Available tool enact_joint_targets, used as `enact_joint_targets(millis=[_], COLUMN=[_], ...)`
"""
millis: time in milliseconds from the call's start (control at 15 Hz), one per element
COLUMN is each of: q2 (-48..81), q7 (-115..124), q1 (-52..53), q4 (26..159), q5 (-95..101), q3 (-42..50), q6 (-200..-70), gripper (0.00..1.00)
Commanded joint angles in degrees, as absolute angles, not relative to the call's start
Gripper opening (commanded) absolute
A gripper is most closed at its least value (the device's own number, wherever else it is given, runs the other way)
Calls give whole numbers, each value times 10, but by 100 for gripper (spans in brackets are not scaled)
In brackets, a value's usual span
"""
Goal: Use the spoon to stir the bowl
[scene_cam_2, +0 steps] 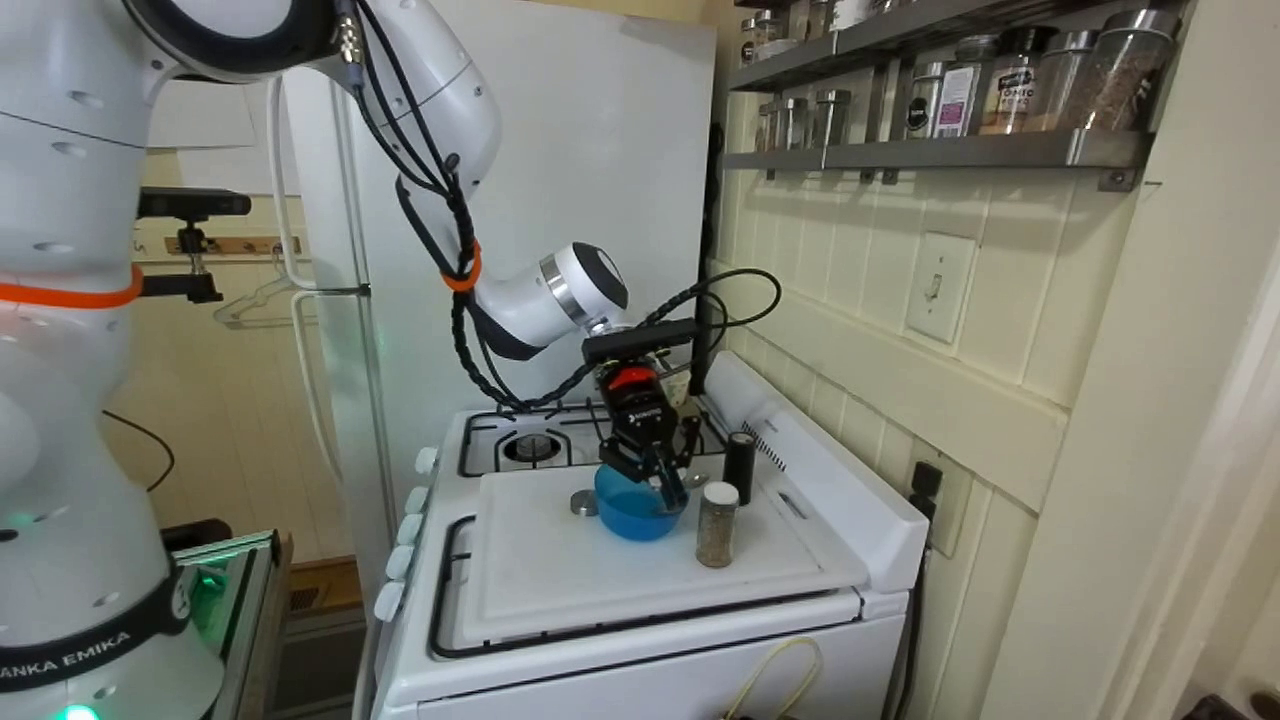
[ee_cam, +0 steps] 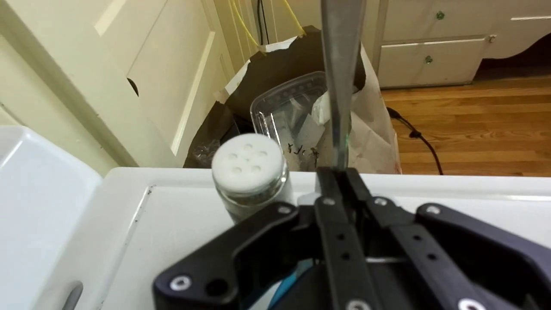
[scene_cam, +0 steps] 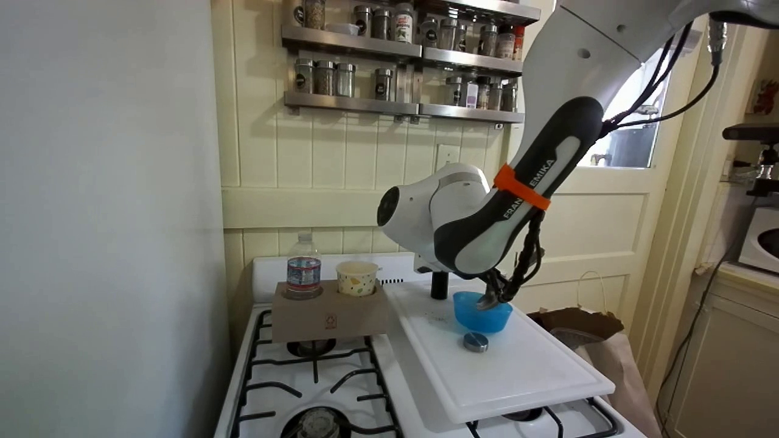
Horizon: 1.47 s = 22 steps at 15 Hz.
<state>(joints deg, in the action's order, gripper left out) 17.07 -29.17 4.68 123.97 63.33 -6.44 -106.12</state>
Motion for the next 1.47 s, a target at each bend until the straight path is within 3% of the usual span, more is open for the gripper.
enact_joint_targets(millis=[0, 733, 1400], q2=[193, 191, 181], q7=[-273, -381, -396], q1=[54, 51, 61], q4=[1219, 1219, 1218], q5=[652, 591, 573], q3=[-70, -104, -88], q6=[-1065, -1103, -977], gripper=[2, 2, 2])
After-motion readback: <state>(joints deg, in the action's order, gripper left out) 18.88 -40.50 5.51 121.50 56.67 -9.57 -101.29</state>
